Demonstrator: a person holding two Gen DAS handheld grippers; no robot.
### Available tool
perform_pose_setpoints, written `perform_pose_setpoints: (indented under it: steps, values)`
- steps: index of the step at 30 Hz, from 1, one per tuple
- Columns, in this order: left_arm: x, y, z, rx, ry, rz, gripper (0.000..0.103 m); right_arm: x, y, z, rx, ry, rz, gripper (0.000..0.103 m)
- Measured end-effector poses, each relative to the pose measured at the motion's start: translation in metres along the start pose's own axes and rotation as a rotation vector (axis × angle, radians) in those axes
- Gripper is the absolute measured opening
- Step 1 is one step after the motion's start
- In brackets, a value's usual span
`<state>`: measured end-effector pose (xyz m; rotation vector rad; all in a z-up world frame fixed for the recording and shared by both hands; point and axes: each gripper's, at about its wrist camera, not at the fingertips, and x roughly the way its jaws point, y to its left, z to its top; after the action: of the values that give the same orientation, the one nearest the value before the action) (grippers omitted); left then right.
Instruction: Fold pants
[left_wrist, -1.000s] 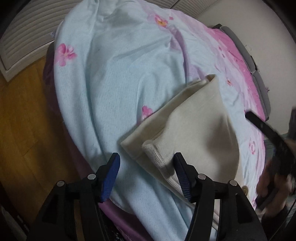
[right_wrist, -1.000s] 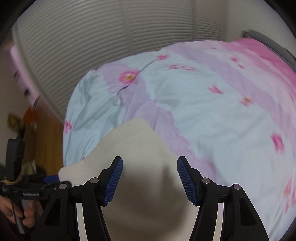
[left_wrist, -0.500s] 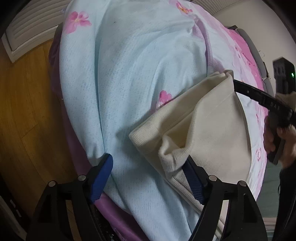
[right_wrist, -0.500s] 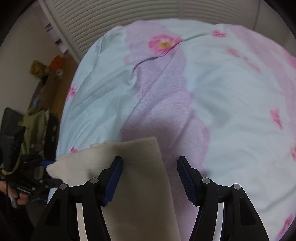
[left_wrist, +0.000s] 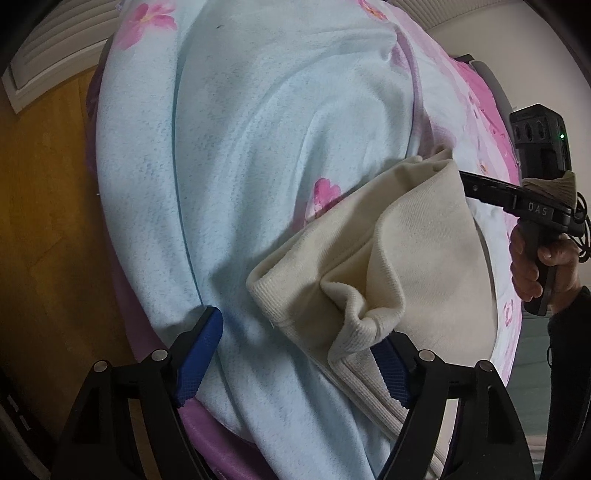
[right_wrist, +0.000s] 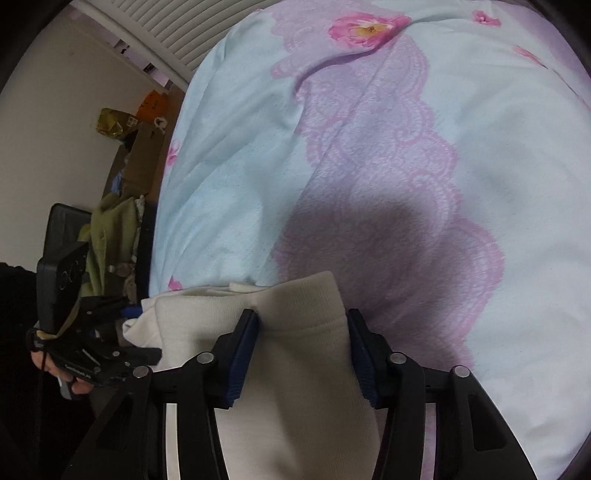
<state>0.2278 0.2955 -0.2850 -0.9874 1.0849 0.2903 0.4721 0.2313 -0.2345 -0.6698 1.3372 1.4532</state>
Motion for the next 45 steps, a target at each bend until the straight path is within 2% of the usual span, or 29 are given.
perform_pose_setpoints:
  steps: [2,3,4,6,9,13,19,23,28,32,35,39,45]
  values:
    - [0.001,-0.005,0.002,0.020,-0.002,-0.018,0.062,-0.002,0.003,-0.002,0.007,-0.006,0.031,0.025]
    - [0.000,-0.010,0.002,0.042,-0.006,-0.028,0.050,-0.006,0.008,-0.004,-0.012,-0.015,0.028,0.019]
    - [-0.002,-0.016,0.000,0.074,-0.015,-0.035,0.040,-0.010,0.013,-0.005,-0.028,-0.026,0.027,0.019]
    - [-0.006,-0.023,-0.002,0.102,-0.033,-0.044,0.029,-0.024,0.021,-0.008,-0.055,-0.065,0.007,0.018]
    - [-0.014,-0.025,-0.004,0.113,-0.055,-0.061,0.021,-0.052,0.030,-0.013,-0.074,-0.144,-0.029,0.017]
    - [-0.038,-0.037,-0.009,0.148,-0.122,-0.069,0.017,-0.088,0.052,-0.026,-0.120,-0.219,-0.074,0.017]
    - [-0.074,-0.063,-0.022,0.221,-0.225,-0.076,0.016,-0.139,0.081,-0.054,-0.160,-0.329,-0.136,0.017]
    - [-0.090,-0.080,-0.032,0.277,-0.284,-0.064,0.016,-0.170,0.095,-0.080,-0.167,-0.402,-0.174,0.016]
    - [-0.119,-0.108,-0.061,0.382,-0.378,-0.056,0.016,-0.205,0.117,-0.117,-0.174,-0.521,-0.208,0.016]
    - [-0.130,-0.130,-0.081,0.451,-0.416,-0.057,0.016,-0.231,0.128,-0.152,-0.166,-0.592,-0.229,0.016]
    - [-0.140,-0.160,-0.104,0.528,-0.453,-0.064,0.016,-0.253,0.134,-0.191,-0.151,-0.639,-0.267,0.016]
    - [-0.147,-0.208,-0.146,0.656,-0.498,-0.064,0.016,-0.283,0.141,-0.261,-0.120,-0.705,-0.320,0.016]
    - [-0.142,-0.276,-0.227,0.831,-0.488,-0.111,0.016,-0.313,0.143,-0.378,-0.041,-0.783,-0.368,0.016]
